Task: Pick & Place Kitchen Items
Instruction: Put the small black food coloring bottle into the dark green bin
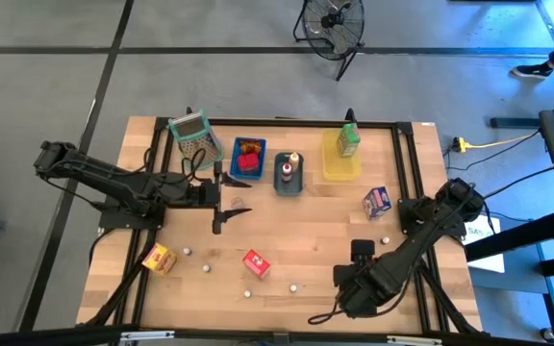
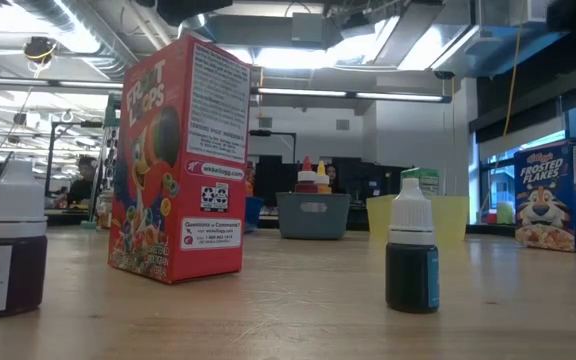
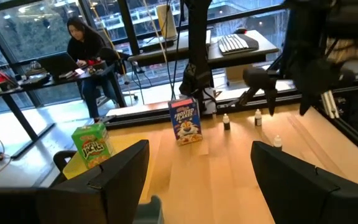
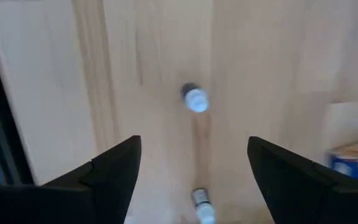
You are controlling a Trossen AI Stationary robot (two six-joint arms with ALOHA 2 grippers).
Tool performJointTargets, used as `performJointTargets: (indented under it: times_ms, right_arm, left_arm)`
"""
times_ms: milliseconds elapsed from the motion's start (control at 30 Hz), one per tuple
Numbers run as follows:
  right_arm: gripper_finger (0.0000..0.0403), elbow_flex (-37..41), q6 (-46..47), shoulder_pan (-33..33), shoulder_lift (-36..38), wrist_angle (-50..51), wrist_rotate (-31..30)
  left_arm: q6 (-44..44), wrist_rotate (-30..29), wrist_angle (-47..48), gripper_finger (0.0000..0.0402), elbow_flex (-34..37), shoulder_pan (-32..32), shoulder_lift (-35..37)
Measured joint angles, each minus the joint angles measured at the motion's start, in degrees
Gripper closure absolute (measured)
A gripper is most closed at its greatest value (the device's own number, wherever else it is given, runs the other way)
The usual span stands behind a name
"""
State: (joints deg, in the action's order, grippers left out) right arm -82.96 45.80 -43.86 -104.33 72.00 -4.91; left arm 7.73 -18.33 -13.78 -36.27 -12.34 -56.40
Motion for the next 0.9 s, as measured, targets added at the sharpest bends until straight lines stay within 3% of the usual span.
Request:
performJointTargets:
  times_ms: [167,900]
  right_arm:
    - [0.0107,4.11,-1.87,0.76,-0.02,-6.82,1.93]
    - [0.0107,8.39,-7.27,1.86,0.0,-9.85,0.59]
  left_arm:
    - [0.07,-0.02,-0.12,0.0123,0.0,0.13,0.0]
    - [0.55,-0.02,-1.42,0.0123,0.0,0.11,0.0]
